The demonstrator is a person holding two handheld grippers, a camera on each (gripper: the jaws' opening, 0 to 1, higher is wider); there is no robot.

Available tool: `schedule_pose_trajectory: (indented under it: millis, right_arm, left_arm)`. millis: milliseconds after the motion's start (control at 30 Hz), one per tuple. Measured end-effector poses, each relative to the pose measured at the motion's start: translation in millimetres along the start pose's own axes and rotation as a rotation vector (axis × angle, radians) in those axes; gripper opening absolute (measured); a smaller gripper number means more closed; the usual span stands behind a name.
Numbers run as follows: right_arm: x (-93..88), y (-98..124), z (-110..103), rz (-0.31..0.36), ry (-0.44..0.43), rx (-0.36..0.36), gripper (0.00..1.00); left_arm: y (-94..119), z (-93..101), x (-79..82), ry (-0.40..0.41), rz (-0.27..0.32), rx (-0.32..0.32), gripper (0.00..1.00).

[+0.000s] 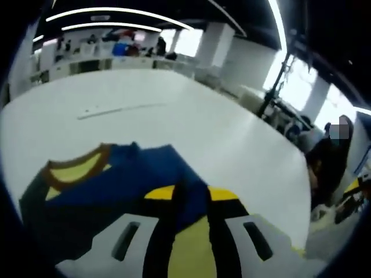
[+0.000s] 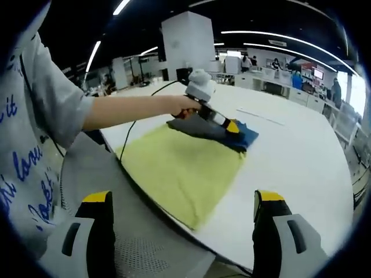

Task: Fold the garment on the visible template until the final outline fits inside the template.

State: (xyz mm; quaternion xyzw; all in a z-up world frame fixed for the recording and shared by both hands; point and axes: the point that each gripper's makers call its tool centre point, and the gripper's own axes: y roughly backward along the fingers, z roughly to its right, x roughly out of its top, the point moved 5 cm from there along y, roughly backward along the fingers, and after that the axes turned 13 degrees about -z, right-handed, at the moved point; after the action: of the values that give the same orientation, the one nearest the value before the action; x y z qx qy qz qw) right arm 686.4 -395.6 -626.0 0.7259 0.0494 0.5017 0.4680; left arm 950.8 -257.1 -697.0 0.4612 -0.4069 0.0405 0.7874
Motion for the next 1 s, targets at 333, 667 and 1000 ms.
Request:
schedule_pose_trajectory:
  millis: [333, 667, 1000]
  right_arm:
    - [1.9, 0, -3, 0.019, 0.002, 0.012, 1.0]
    - [-1.9, 0, -5, 0.011, -0.011, 0.006, 1.0]
    - [-1.3, 0, 0, -0.005, -0.004, 0.003, 1.0]
  left_arm:
    - [7, -24.3, -19.2, 0.009, -0.032, 0.053, 0.25]
    - [0, -34.1, -32.7, 0.086, -0.046, 0.03, 0.27]
    - [-17, -38.4, -24.4, 0.142, -0.024, -0.004, 0.27]
